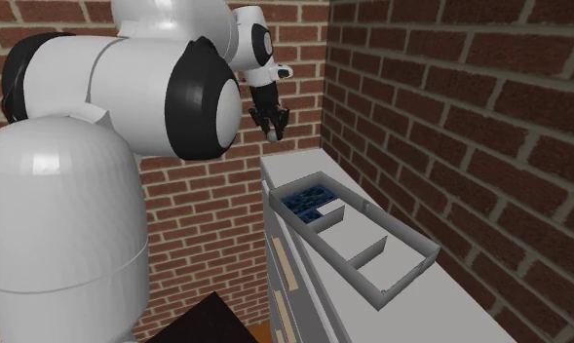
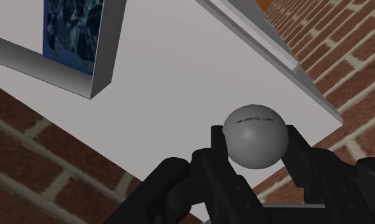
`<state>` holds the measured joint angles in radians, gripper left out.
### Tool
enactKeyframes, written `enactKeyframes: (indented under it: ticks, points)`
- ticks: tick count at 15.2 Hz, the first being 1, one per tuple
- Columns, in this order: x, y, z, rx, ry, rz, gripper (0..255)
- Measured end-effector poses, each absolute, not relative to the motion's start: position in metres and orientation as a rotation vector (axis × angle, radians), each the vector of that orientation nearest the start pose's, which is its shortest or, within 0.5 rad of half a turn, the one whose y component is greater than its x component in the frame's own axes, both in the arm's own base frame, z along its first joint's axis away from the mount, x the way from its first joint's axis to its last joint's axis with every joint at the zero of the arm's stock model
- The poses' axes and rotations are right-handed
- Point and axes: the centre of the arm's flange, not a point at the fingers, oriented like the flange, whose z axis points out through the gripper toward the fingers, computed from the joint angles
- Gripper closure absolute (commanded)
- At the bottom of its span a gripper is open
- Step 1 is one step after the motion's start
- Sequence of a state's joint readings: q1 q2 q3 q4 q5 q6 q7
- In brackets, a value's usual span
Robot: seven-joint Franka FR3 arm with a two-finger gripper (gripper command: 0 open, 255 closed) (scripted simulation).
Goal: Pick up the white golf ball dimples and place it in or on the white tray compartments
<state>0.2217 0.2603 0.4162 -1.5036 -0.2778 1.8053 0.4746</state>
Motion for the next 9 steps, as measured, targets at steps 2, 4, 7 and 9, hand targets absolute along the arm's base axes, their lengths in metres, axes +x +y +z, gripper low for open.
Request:
enactKeyframes:
  ticks: [2, 4, 7, 9]
  points:
    - [0.544, 0.324, 0.539, -3.226, -0.329, -0.232, 255]
    - [0.539, 0.299, 0.541, -3.226, -0.329, -0.232, 255]
    - [0.53, 0.261, 0.542, -3.226, -0.328, -0.231, 255]
    - [0.522, 0.237, 0.542, -3.227, -0.328, -0.231, 255]
